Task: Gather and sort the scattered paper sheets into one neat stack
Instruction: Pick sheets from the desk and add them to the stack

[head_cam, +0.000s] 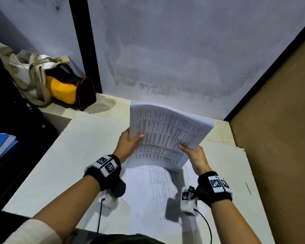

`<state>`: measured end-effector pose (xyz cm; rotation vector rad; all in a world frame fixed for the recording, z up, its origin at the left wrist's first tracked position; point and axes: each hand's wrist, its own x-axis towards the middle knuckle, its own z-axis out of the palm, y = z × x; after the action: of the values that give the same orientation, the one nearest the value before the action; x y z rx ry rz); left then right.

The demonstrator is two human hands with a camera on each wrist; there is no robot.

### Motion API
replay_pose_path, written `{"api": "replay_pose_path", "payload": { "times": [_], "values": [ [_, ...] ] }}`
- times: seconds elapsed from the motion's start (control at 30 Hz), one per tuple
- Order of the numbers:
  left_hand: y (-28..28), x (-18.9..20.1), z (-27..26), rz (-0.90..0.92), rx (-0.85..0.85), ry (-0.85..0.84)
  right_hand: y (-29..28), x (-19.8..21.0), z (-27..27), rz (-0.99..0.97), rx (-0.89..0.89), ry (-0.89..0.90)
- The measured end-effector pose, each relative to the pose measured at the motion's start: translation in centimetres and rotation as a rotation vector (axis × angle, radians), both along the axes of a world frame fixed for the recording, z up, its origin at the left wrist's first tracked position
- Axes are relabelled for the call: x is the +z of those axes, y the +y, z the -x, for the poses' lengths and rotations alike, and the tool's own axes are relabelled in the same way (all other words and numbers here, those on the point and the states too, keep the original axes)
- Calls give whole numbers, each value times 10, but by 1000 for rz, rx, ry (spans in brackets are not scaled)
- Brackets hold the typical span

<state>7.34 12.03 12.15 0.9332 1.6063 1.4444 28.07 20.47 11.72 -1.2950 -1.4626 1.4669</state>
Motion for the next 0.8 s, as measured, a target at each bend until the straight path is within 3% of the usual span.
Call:
{"api": "replay_pose_path", "payload": {
  "times": [0.17, 0.33, 0.47, 0.57, 0.6, 0.73, 0.8],
  "values": [
    [-15, -17, 8, -57, -7, -19, -12, -9, -1, -5, -13, 16],
    [-20, -36, 10, 104, -174, 70, -22, -10, 8, 48, -102, 6],
    [-11, -17, 32, 108, -306, 19, -1, 23, 12, 8, -130, 25],
    [-3, -3, 35, 47, -260, 39, 12, 32, 16, 56, -49, 171],
    [-2, -1, 34, 35, -226, 50, 17, 28, 16, 58, -15, 141],
    [-14, -27, 54, 124, -56, 172, 29, -22, -16, 120, -5, -426],
    [-30, -45, 74, 186, 47, 154, 27, -59, -52, 275, -27, -709]
  ]
}}
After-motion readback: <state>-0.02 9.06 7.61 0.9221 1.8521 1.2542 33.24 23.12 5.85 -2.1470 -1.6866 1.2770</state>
